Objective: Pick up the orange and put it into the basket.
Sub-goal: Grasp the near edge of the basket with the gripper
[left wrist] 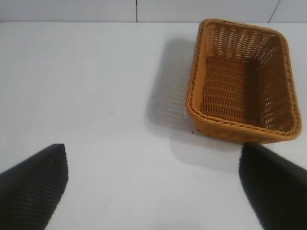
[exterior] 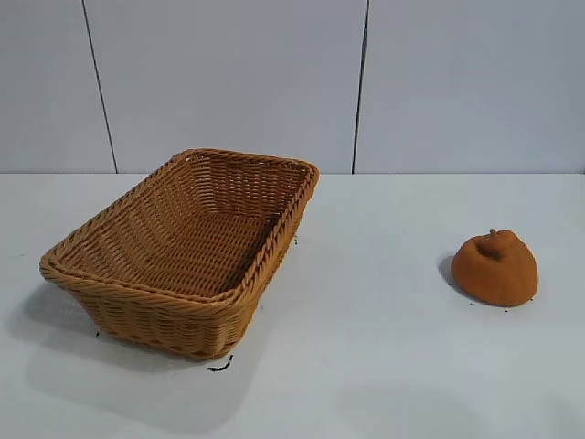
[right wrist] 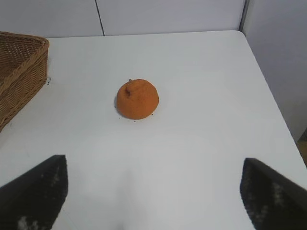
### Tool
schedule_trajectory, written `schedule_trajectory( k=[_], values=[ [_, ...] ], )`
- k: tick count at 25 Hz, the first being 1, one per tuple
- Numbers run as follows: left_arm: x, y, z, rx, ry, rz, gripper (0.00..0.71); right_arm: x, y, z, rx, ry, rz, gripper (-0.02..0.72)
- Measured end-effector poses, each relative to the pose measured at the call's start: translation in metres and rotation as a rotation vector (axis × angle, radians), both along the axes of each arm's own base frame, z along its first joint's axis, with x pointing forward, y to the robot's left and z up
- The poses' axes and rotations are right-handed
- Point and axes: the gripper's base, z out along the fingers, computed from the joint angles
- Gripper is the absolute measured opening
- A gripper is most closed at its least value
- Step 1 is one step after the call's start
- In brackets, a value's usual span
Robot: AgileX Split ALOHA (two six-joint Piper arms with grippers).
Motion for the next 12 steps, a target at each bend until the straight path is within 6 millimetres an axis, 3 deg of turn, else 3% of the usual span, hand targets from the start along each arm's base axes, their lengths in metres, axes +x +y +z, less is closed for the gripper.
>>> schedule_trajectory(
  k=[6, 12],
  values=[
    [0.056, -0.019, 0.002, 0.008, 0.046, -0.100, 0.697, 0.000, 0.000, 0.000, 0.000, -0.001, 0.000, 0.674],
    [0.073, -0.054, -0.012, 0.031, 0.109, -0.268, 0.697, 0.000, 0.000, 0.000, 0.000, -0.001, 0.000, 0.674]
  ],
)
